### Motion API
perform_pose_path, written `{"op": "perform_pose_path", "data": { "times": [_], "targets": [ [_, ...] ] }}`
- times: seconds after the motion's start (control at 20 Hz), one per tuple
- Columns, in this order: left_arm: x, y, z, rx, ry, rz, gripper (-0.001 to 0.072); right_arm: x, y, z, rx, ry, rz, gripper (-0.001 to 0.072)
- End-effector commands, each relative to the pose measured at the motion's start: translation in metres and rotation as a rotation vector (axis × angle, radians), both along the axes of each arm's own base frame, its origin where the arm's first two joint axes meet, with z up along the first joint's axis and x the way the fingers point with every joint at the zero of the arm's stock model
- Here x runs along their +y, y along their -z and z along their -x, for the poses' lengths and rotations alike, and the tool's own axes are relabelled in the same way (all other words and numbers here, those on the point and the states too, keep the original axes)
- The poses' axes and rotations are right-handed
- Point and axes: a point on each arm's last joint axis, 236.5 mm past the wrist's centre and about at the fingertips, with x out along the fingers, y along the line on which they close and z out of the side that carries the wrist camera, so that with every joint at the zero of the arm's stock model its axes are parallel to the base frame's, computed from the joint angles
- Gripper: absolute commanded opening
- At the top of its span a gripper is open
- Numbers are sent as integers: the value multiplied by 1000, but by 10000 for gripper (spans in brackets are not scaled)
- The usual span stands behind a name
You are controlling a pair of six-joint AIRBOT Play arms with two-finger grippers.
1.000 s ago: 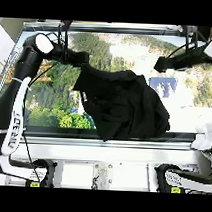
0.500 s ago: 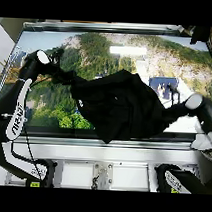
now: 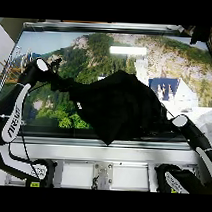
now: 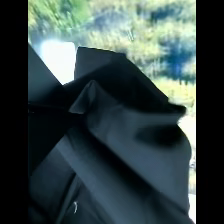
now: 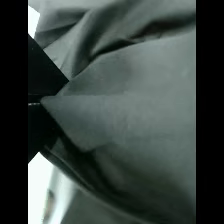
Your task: Fold the clothes and pants, and hang the long-sleeved shirts on hangers.
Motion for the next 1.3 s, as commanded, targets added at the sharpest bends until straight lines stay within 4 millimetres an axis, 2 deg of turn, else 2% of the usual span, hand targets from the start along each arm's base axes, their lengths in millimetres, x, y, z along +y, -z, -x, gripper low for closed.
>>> {"op": "perform_pose_path", "data": {
  "times": [0.0,0.1,0.2,0.3,0.35,0.45,0.55,0.6,0.65,0.7,0.75,0.8,0.85,0.95,1.05,1.15,1.25],
  "targets": [
    [23,-22,12,-59,-17,-24,10,-29,-28,-49,-172,-41,130,8],
    [33,-26,44,-42,-44,-26,10,-69,-68,-98,-275,-45,289,7],
    [26,-25,89,-1,-32,-13,10,-105,-122,-155,-396,-42,437,7],
    [1,-25,129,26,-5,44,10,-116,-177,-210,-515,-35,496,7],
    [-13,-25,141,21,6,72,10,-116,-199,-234,-565,-24,499,7],
    [-35,-23,152,-31,30,96,11,-113,-232,-272,-640,13,488,8],
    [-50,-22,145,-132,46,87,10,-108,-245,-295,-676,22,480,9],
    [-55,-23,140,-169,48,86,11,-105,-247,-300,-683,17,478,46],
    [-60,-24,135,-200,53,85,11,-104,-245,-300,-680,16,472,250],
    [-62,-26,130,-224,54,83,14,-103,-243,-297,-666,9,470,578],
    [-61,-28,126,-242,49,79,203,-104,-240,-293,-648,1,471,717],
    [-57,-33,120,-259,37,78,544,-107,-239,-287,-636,-34,490,717],
    [-51,-40,114,-268,20,79,628,-109,-240,-279,-628,-71,505,716],
    [-33,-57,103,-272,-22,81,627,-110,-248,-260,-604,-100,515,716],
    [-18,-73,98,-285,-53,81,610,-101,-253,-233,-569,-141,509,712],
    [-14,-84,101,-310,-51,72,610,-76,-239,-200,-502,-224,487,705],
    [-18,-88,112,-324,-1,23,610,-39,-209,-162,-396,-304,448,681]
  ]
}}
